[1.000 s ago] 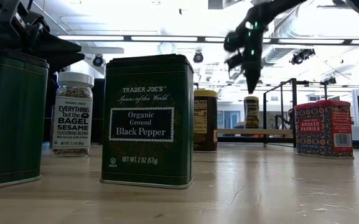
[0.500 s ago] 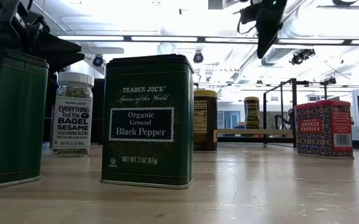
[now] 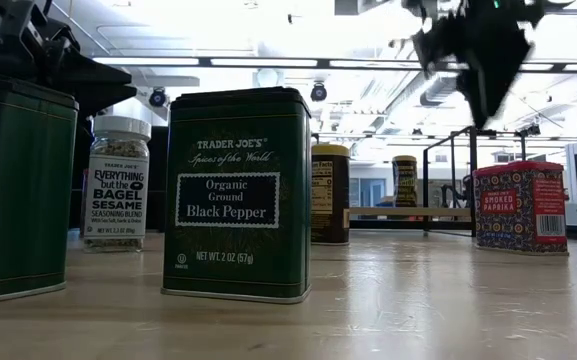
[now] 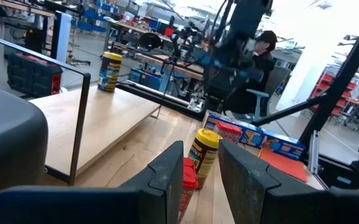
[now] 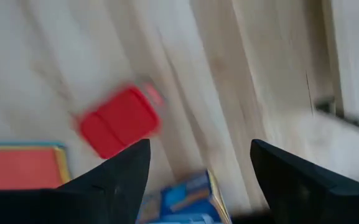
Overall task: Shelf spices
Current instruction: Adjust the shelf
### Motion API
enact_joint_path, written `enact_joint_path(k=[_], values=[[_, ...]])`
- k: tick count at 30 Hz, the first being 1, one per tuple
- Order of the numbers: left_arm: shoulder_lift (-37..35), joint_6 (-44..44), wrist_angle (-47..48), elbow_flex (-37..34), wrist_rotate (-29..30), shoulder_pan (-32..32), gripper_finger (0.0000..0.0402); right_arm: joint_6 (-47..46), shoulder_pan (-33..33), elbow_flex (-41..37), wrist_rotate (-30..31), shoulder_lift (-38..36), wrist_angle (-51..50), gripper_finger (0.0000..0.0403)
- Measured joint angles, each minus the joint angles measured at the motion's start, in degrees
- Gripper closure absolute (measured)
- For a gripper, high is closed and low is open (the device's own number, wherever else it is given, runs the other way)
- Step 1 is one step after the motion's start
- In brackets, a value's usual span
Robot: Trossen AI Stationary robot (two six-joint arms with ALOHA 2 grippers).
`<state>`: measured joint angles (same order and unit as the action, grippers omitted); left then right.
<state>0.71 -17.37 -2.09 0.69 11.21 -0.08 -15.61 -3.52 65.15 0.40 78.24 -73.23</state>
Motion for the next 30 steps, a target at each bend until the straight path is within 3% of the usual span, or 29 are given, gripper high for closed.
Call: enact_joint_path(k=[10, 18, 30], values=[[0.0, 0.0, 0.0, 0.0, 0.3, 0.0, 0.0305, 2.8, -12.7, -8.5, 10.7, 0.0, 2.7, 0.0165], [0.0, 0.0, 0.0, 0.0, 0.3, 0.0, 0.0305, 7.6, -20.2, -8.8, 11.1, 0.0, 6.6, 0.0176], [0.0, 0.0, 0.0, 0.0, 0.3, 0.0, 0.0305, 6.4, -20.1, -7.6, 11.3, 0.0, 7.1, 0.018]])
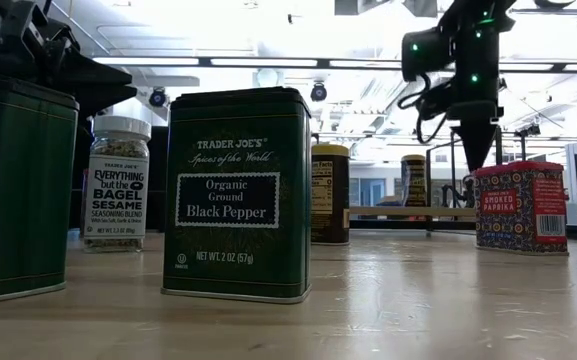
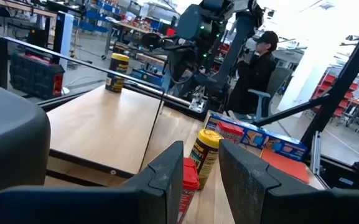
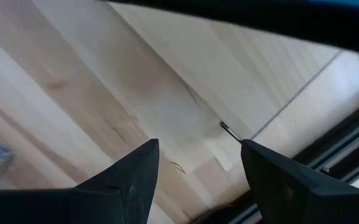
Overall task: Shelf spices
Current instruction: Adjust the shelf
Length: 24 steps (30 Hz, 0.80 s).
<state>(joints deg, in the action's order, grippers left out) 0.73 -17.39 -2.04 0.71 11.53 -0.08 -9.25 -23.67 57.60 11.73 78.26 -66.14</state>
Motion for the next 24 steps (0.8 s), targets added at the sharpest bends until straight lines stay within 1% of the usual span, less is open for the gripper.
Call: enact_joint_path(k=[5, 6, 8, 11, 13, 15, 17, 19, 24], values=[[0.0, -1.4, 0.2, 0.0, -1.3, 0.0, 0.0305, -2.4, 2.9, 4.0, -0.3, 0.0, -0.9, 0.0181], [0.0, -2.0, 0.2, 0.0, -1.4, 0.0, 0.0305, -2.4, 4.0, 5.2, -1.1, 0.0, -0.6, 0.0181], [0.0, -3.0, 0.2, 0.0, -1.2, 0.0, 0.0305, -0.5, 6.8, 7.1, -4.5, 0.0, 2.7, 0.0181], [0.0, -3.4, 0.2, 0.0, -0.5, 0.0, 0.0305, 4.5, 10.7, 7.0, -11.7, 0.4, 12.3, 0.0181], [0.0, -3.5, 0.1, 0.0, -0.2, 0.0, 0.0305, 6.9, 12.2, 6.6, -16.0, 2.3, 17.5, 0.0182], [0.0, -3.5, 0.0, 0.0, 0.1, 0.0, 0.0305, 8.0, 12.9, 6.4, -18.0, 5.3, 20.5, 0.0187], [0.0, -3.6, 0.0, 0.0, 0.2, 0.0, 0.0305, 8.9, 12.9, 6.3, -19.2, 8.9, 23.2, 0.02], [0.0, -3.6, 0.0, 0.0, 0.2, 0.0, 0.0305, 9.8, 12.8, 6.3, -19.9, 12.4, 25.7, 0.0221], [0.0, -3.6, 0.0, 0.0, 0.2, 0.0, 0.0305, 10.8, 12.6, 6.3, -20.4, 19.0, 30.7, 0.0301]])
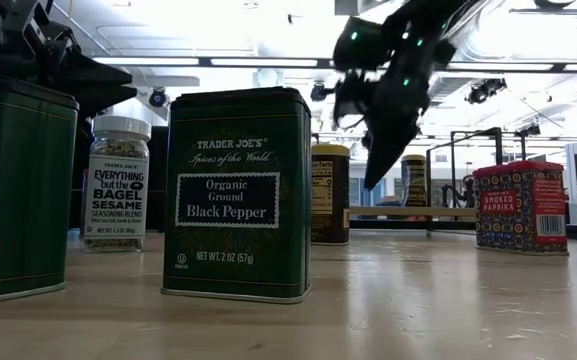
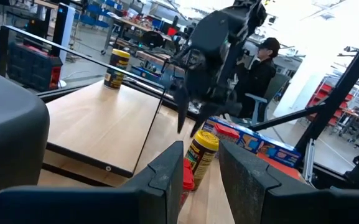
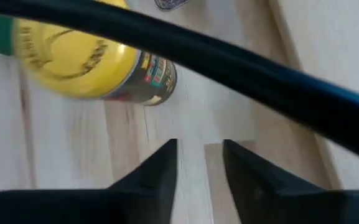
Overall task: Shelf spices
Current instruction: Adjust the shelf
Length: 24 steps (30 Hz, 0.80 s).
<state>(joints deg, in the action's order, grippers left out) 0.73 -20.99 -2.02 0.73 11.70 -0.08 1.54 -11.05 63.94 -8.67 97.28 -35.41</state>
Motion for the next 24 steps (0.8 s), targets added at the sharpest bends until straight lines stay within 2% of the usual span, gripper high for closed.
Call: enact_joint_path(k=[4, 7, 24], values=[[0.0, 0.0, 0.0, 0.0, 0.0, 0.0, 0.0305, -0.2, -0.8, 0.0, 1.2, 3.3, 2.5, 0.0364], [0.0, 0.0, 0.0, 0.0, 0.0, 0.0, 0.0305, -0.2, -1.5, 0.0, 3.9, 5.1, 4.0, 0.0396], [0.0, 0.0, 0.0, 0.0, -0.5, 0.0, 0.0305, -3.0, -6.1, 0.0, 6.8, 7.4, 15.6, 0.0402]])
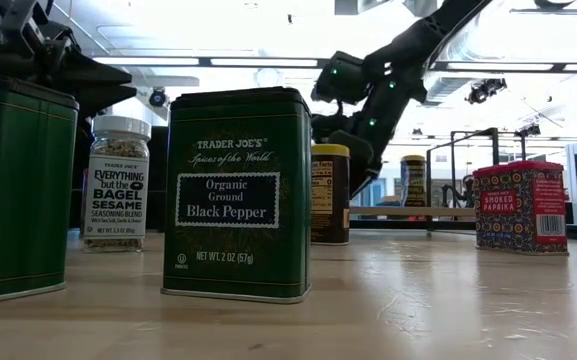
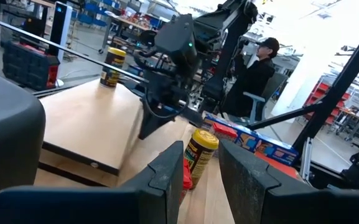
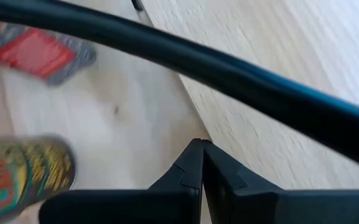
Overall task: Shelf spices
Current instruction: Adjust the shelf
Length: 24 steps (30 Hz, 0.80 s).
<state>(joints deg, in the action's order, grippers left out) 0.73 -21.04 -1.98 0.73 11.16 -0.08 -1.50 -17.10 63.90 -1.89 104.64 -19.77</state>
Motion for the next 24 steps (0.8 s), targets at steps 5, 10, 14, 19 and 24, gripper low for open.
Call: enact_joint_path(k=[5, 10, 14, 19, 24], values=[[0.0, 0.0, 0.0, 0.0, -0.1, 0.0, 0.0305, 0.0, -0.9, 0.0, 0.4, 0.8, 2.4, 0.0402], [0.0, 0.0, 0.0, 0.0, -0.4, 0.0, 0.0305, -1.1, -1.4, 0.0, 0.2, 1.4, 4.7, 0.0402], [0.0, 0.0, 0.1, 0.0, -0.4, 0.0, 0.0305, -1.0, -1.4, 0.0, 1.7, 1.6, 5.5, 0.0402], [0.0, 0.0, 0.1, 0.0, -0.5, 0.0, 0.0305, 0.2, -1.9, 0.0, 2.6, 1.6, 6.6, 0.0402], [0.0, 0.1, 0.1, 0.0, -0.5, 0.0, 0.0305, 0.5, -3.0, 0.0, 2.4, 1.6, 8.3, 0.0402]])
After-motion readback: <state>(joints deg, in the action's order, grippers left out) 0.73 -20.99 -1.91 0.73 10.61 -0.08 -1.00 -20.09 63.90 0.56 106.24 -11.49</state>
